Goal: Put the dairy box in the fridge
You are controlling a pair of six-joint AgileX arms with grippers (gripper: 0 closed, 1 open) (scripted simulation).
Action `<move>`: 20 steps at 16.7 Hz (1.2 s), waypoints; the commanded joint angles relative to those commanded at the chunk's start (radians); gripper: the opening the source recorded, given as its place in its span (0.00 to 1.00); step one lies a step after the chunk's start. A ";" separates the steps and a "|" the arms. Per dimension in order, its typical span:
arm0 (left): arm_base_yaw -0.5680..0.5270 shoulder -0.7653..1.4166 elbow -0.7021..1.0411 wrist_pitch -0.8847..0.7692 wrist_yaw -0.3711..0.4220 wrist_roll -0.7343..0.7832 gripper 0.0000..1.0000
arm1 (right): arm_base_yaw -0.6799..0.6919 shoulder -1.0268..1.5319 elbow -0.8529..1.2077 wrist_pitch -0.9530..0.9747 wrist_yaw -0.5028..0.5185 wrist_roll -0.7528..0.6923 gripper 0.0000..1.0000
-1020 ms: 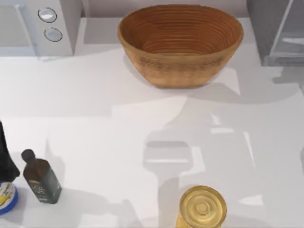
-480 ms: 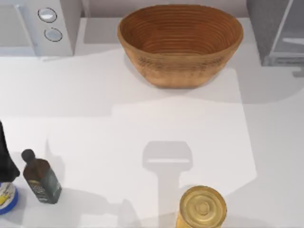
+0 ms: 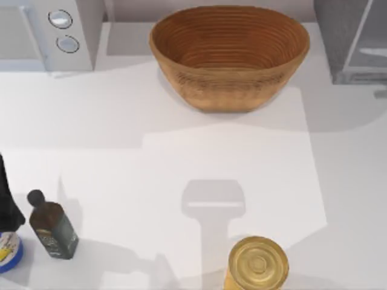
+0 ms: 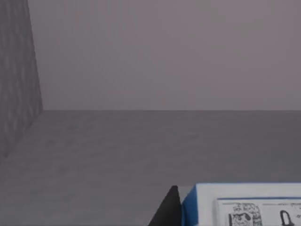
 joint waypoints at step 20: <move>0.000 0.000 0.000 0.000 0.000 0.000 1.00 | 0.055 0.256 0.621 -0.362 0.059 0.001 0.08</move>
